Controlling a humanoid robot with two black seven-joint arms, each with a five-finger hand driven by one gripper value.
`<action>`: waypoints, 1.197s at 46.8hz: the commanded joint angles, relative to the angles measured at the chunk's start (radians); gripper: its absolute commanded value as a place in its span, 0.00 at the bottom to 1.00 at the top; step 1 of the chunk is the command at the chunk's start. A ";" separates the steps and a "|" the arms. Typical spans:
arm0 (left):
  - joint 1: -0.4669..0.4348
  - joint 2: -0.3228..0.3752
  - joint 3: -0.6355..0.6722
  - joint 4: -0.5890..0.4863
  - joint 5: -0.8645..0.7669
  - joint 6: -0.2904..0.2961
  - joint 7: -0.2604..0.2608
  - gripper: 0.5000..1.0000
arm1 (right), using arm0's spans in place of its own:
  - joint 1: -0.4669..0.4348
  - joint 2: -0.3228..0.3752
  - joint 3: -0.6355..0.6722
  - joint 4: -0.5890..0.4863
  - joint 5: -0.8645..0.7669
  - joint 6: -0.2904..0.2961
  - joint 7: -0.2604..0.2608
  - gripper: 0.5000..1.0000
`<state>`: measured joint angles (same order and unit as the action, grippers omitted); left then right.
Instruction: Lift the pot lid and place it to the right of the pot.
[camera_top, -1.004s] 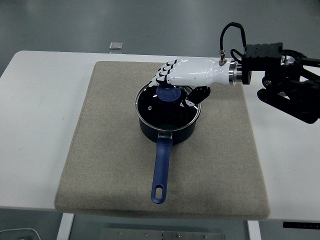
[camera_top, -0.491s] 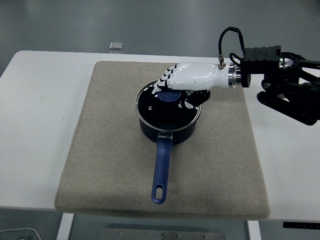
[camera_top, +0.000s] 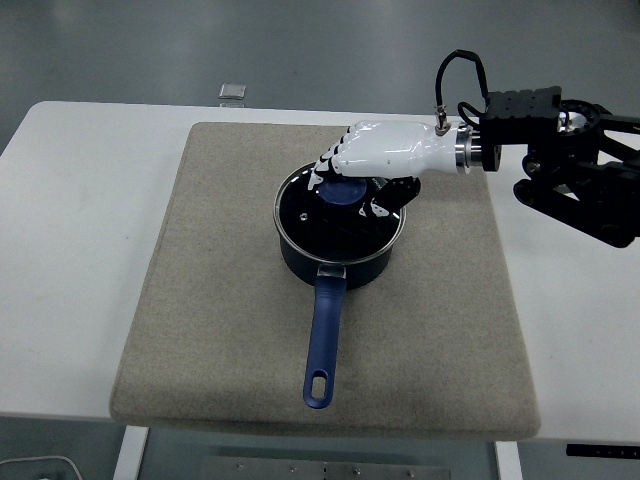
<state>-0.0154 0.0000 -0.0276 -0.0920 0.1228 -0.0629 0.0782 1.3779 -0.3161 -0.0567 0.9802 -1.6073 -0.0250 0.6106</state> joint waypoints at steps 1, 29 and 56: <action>0.000 0.000 0.000 0.000 0.000 0.000 0.000 1.00 | 0.006 0.000 0.000 0.000 0.000 0.003 0.000 0.00; 0.000 0.000 0.000 0.000 0.000 0.000 0.000 1.00 | 0.038 0.002 0.000 0.000 0.001 0.005 0.000 0.00; 0.000 0.000 0.000 0.000 0.000 0.000 0.000 1.00 | 0.090 0.008 0.003 -0.044 0.018 0.010 0.000 0.00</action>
<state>-0.0154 0.0000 -0.0276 -0.0920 0.1228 -0.0629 0.0783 1.4532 -0.3076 -0.0511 0.9486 -1.5939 -0.0153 0.6109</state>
